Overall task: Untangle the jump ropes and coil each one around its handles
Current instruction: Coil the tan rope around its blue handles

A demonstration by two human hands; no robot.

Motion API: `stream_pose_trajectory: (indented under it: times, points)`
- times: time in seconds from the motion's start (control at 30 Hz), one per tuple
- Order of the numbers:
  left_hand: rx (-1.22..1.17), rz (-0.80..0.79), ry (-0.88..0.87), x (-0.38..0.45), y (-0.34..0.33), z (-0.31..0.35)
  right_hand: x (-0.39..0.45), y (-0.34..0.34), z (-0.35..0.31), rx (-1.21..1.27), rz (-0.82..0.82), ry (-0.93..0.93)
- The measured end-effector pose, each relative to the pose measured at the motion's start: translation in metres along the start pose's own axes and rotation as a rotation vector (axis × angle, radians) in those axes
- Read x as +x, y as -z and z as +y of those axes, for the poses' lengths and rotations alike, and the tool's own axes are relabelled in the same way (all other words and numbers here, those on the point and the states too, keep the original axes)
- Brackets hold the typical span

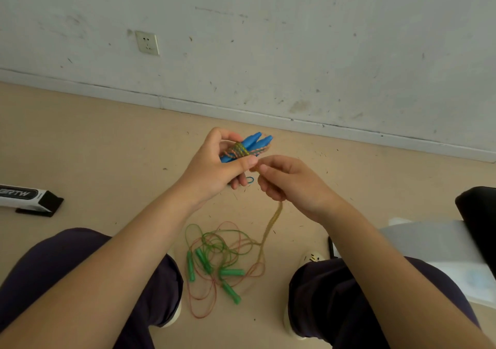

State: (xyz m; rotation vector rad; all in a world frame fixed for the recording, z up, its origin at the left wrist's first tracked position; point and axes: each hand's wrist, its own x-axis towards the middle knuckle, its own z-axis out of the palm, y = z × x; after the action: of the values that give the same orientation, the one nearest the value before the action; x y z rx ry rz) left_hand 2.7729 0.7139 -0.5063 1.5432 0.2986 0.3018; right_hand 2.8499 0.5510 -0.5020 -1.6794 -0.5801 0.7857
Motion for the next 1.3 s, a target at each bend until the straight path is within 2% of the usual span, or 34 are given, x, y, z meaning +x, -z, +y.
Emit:
stream_pose_trajectory:
  times: [0.1, 0.23, 0.47, 0.6, 0.73, 0.97, 1.3]
  points:
    - [0.011, 0.063, -0.006, 0.003, 0.006, 0.002, -0.003, -0.001, -0.004, -0.222, 0.030, -0.033]
    - [-0.032, 0.047, 0.006, 0.002, 0.010, 0.004, -0.007, -0.001, -0.008, -0.311, 0.079, 0.044]
    - [-0.175, 0.039, 0.074, 0.002, 0.007, 0.004, -0.005, -0.007, -0.008, -0.326, 0.153, 0.086]
    - [-0.095, 0.079, 0.107, 0.002, 0.000, 0.001, -0.004, -0.007, -0.007, -0.284, 0.135, 0.063]
    - [-0.055, 0.074, 0.094, 0.001, -0.003, 0.001, -0.003, -0.009, -0.007, -0.274, 0.186, 0.020]
    - [-0.034, -0.134, 0.063, -0.004, 0.000, 0.004, -0.005, -0.010, -0.008, -0.205, 0.193, 0.005]
    - [0.163, -0.089, -0.003, -0.005, -0.004, -0.004, 0.004, -0.007, -0.002, -0.239, 0.218, -0.051]
